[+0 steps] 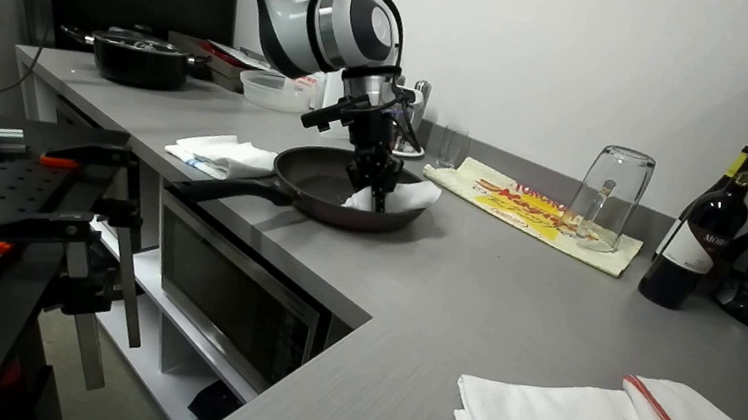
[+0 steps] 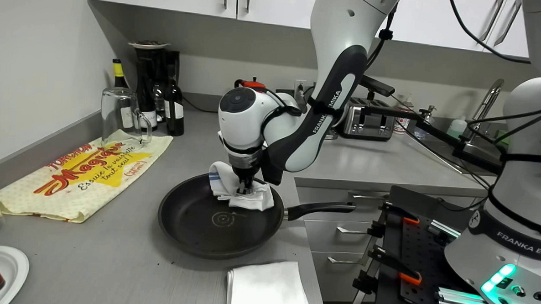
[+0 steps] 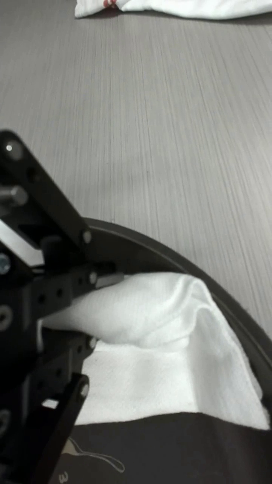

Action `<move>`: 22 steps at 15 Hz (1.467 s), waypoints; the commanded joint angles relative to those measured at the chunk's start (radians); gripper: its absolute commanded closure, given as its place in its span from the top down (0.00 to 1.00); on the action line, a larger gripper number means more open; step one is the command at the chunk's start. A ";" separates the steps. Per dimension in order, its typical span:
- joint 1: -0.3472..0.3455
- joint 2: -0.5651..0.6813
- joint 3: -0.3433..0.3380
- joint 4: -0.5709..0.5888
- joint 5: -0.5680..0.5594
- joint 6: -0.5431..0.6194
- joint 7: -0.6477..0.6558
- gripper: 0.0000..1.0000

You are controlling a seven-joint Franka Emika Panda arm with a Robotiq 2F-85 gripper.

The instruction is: Use the cloth to wipe the pan

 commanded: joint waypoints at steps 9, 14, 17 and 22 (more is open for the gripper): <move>-0.171 0.016 0.212 0.099 0.417 -0.154 -0.116 0.04; -0.210 0.017 0.281 0.143 0.600 -0.247 -0.146 0.04; -0.218 0.011 0.319 0.146 0.678 -0.282 -0.162 0.04; -0.219 0.012 0.362 0.149 0.772 -0.312 -0.170 0.04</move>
